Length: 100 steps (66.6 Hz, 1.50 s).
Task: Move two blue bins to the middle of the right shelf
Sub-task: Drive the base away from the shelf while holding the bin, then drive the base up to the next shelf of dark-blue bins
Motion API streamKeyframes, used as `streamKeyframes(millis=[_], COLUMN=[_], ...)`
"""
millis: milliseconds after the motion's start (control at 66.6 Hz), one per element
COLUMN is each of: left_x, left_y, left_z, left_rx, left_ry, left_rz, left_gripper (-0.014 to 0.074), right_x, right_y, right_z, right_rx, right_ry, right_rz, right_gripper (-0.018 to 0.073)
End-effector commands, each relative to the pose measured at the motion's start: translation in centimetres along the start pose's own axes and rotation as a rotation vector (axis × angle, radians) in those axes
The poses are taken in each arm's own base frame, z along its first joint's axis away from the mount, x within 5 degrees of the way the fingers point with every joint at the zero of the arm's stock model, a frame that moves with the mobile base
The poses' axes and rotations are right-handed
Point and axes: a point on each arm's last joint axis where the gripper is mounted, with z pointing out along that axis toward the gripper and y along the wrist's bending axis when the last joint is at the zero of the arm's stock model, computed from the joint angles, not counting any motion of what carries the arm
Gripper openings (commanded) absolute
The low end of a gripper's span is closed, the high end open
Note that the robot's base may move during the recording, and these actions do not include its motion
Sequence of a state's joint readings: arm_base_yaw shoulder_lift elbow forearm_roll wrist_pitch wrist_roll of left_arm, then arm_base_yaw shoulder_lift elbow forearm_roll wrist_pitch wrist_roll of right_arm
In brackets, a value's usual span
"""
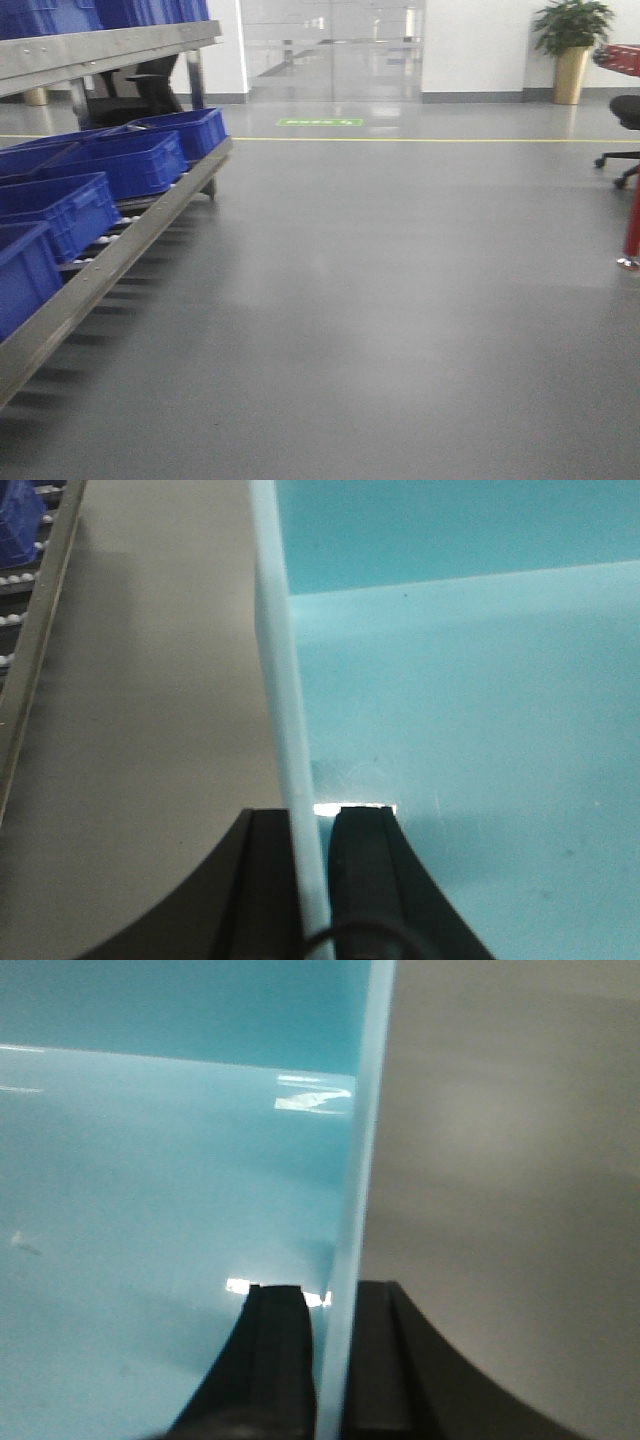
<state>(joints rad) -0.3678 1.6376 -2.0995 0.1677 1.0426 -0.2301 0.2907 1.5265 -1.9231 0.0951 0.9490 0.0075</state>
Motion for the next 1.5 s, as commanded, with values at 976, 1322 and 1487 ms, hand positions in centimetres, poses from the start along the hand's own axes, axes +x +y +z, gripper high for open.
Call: streamKeyframes(millis=[976,1322,1487], left_x=[-0.81,-0.81,-0.81], left_y=[-0.13,-0.13,-0.13], left_z=[-1.03,-1.03,-1.03], left_rx=[0.017,0.017,0.017], left_ry=[-0.070,-0.070,-0.070], left_rz=[0.010,0.010,0.010], left_gripper=[-0.0111,-0.0111,-0.0111], right_x=[-0.74,-0.74,-0.74], right_y=[0.04,0.04,0.04], right_z=[-0.85,-0.85,-0.85], right_rx=[-0.002,-0.002,-0.002], right_ry=[-0.065,-0.065,-0.065], right_rz=[-0.014,-0.014,-0.014], right_gripper=[-0.0153,-0.0153,-0.0153])
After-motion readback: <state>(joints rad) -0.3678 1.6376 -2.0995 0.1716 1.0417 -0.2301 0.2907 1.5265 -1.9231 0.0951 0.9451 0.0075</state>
